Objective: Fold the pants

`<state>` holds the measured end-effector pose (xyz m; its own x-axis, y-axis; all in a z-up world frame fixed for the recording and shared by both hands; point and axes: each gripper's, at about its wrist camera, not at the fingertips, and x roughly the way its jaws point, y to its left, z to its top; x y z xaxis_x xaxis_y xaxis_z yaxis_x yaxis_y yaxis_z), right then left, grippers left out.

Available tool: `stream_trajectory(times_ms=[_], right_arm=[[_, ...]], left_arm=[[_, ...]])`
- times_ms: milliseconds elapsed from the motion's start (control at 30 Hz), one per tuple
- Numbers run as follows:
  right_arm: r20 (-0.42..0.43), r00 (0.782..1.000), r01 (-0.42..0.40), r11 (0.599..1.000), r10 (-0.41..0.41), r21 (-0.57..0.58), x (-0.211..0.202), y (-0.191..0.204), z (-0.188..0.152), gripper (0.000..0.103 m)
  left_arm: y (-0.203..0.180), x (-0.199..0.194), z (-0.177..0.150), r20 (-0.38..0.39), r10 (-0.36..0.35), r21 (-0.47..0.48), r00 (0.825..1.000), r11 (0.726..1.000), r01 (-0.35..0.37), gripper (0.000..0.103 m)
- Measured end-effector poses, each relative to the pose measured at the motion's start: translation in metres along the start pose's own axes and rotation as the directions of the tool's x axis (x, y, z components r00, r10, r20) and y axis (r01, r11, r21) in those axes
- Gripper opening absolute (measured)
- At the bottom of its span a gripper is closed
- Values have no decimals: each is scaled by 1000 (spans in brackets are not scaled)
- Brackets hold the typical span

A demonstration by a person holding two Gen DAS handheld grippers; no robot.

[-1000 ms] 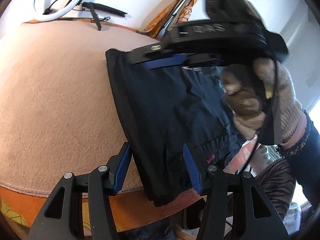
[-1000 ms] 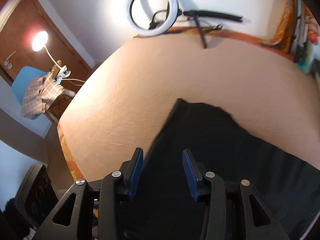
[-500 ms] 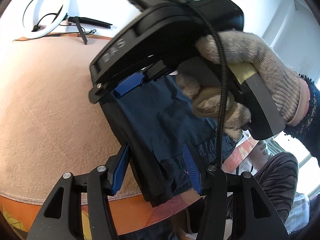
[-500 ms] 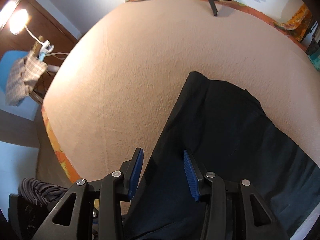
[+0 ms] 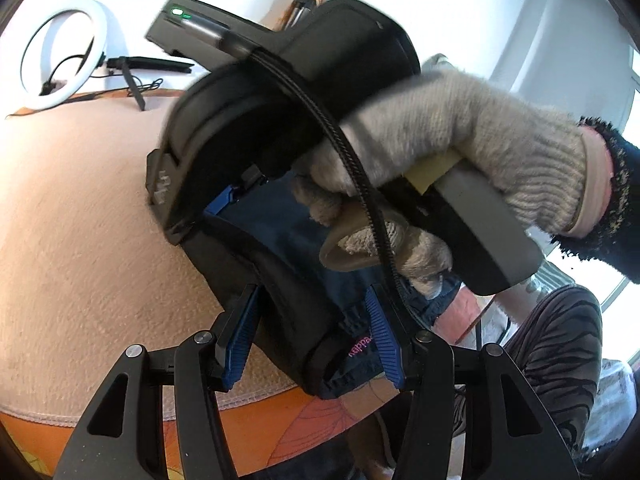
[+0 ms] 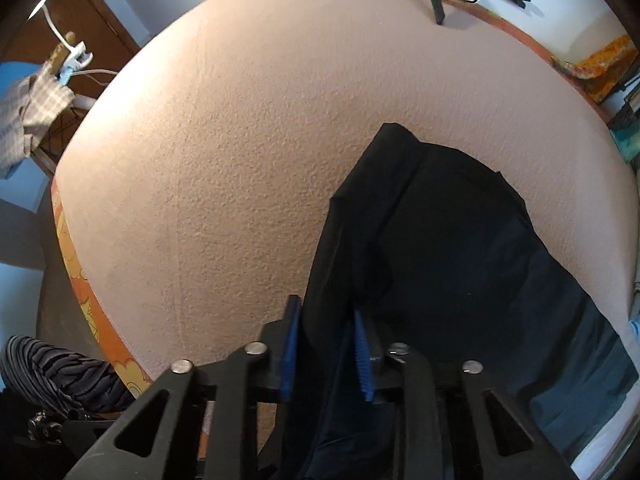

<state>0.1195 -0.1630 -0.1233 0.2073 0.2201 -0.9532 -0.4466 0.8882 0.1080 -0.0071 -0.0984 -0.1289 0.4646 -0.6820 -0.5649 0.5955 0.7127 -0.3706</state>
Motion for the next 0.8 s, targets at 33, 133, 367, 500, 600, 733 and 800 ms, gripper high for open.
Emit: stream_trajectory(times_ms=[33, 133, 367, 500, 600, 733, 800], right_arm=[[20, 1000, -24, 1000, 24, 19, -2, -5, -3, 12], [100, 990, -105, 992, 97, 73, -10, -20, -14, 5], [308, 925, -291, 935, 222, 202, -36, -63, -52, 2], [359, 901, -339, 911, 243, 233, -43, -80, -62, 2], [394, 890, -337, 915, 231, 223, -58, -85, -58, 2], [440, 869, -355, 905, 227, 234, -73, -95, -75, 2], [457, 862, -358, 902, 220, 240, -79, -102, -82, 2]], left_arm=[[-1, -1, -1, -3, 0, 6, 1000, 1000, 0, 52], [2, -8, -4, -20, -13, 4, 1000, 1000, 14, 52], [24, -46, -6, 29, -42, -54, 999, 998, 43, 54], [29, -60, 1, 75, 13, -41, 997, 999, -10, 54], [39, -70, 12, 128, -16, -95, 992, 995, 28, 54], [37, -68, 27, 142, 50, -83, 989, 996, -38, 54], [38, -59, 29, 123, 69, -76, 990, 995, -60, 54]])
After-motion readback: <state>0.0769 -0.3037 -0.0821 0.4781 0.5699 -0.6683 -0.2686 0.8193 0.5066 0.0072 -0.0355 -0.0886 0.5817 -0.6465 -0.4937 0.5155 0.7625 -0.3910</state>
